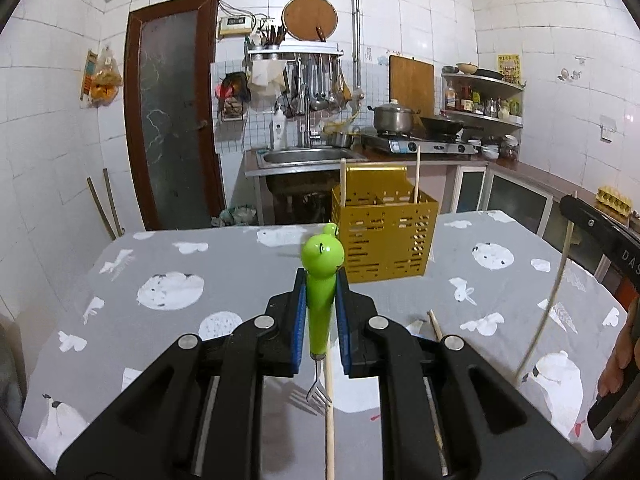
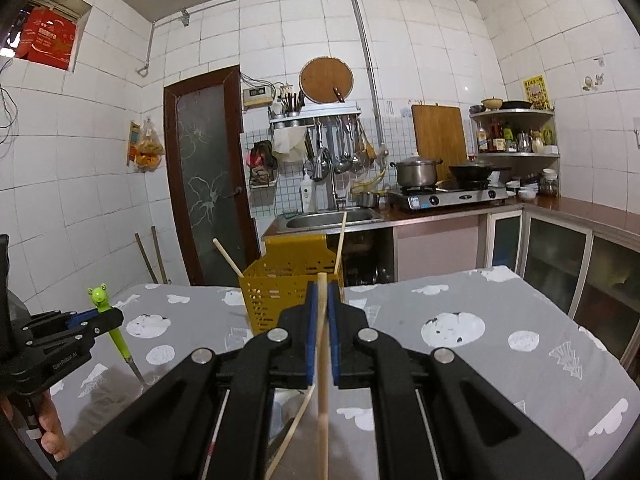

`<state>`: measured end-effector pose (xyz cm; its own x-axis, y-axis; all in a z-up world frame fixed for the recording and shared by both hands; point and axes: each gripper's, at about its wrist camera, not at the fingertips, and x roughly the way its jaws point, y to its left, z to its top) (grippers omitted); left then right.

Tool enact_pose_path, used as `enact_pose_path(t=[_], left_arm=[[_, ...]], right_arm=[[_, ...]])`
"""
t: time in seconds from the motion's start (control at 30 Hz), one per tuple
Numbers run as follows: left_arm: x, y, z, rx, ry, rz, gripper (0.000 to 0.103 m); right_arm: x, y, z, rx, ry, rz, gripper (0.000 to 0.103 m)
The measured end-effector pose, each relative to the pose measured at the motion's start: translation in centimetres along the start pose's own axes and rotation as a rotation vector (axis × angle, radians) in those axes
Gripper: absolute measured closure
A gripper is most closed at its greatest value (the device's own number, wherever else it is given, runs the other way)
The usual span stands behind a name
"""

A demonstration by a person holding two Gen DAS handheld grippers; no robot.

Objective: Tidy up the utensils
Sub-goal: 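Grasp the green frog-handled fork with the left tool while the right tool lifts its chopstick, then lower the frog fork and the chopstick into the yellow holder with both tools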

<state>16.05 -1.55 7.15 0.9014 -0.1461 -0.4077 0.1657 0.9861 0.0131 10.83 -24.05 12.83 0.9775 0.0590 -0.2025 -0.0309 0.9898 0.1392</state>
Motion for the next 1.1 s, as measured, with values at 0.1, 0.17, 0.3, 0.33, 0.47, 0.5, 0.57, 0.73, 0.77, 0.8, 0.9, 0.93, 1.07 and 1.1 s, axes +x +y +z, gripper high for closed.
enact_pose_path(t=[0.1,0.17,0.3,0.33,0.47,0.5,0.57,0.73,0.77,0.8,0.9,0.93,1.07,1.1], left_arm=[[0.2,-0.4,0.7,-0.004,-0.002,0.010,0.091],[0.5,-0.6,1.2,-0.009,0.001,0.024,0.091],[1.0,-1.0,2.8,-0.029,-0.009,0.040,0.091],[1.1,-1.0,3.1,-0.032,-0.013,0.042,0.091],[1.4,-1.7,5.6,-0.045,-0.038,0.038,0.091],[1.4,-1.8,6.2,-0.046,-0.046,0.036,0.091],[1.5,-2.2,7.9,-0.047,-0.074,0.031,0.091],[2.1,-3.5,13.1,-0.053,-0.129,-0.010,0.091],[2.3,-3.6,13.9,-0.056,-0.142,-0.015,0.091],[2.4,-3.8,14.7,-0.058,-0.155,-0.019,0.091],[3.6,-4.1,17.5,-0.066,-0.187,-0.031,0.091],[4.2,-4.3,18.3,-0.069,-0.194,-0.031,0.091],[6.4,-4.9,20.5,-0.066,-0.215,-0.024,0.091],[7.1,-5.0,20.7,-0.062,-0.216,-0.022,0.091]], right_arm=[[0.3,0.5,0.6,-0.017,-0.012,-0.003,0.097],[0.6,0.7,1.1,-0.025,-0.019,-0.006,0.097],[1.2,1.0,2.0,-0.027,-0.032,-0.005,0.097],[1.3,1.0,2.3,-0.027,-0.035,-0.004,0.097],[2.2,1.1,3.9,-0.033,-0.048,0.000,0.097],[2.3,1.2,4.1,-0.034,-0.050,0.001,0.097],[2.8,1.3,5.3,-0.037,-0.063,-0.001,0.097],[4.6,1.7,8.5,-0.061,-0.100,-0.009,0.097],[5.0,1.6,9.3,-0.067,-0.114,-0.015,0.097],[5.1,1.7,9.9,-0.071,-0.122,-0.018,0.097],[6.1,1.5,12.3,-0.071,-0.149,-0.026,0.097],[6.6,1.4,13.1,-0.063,-0.155,-0.025,0.097],[8.9,0.5,15.4,-0.027,-0.169,-0.010,0.097],[9.5,0.3,15.6,-0.018,-0.168,-0.003,0.097]])
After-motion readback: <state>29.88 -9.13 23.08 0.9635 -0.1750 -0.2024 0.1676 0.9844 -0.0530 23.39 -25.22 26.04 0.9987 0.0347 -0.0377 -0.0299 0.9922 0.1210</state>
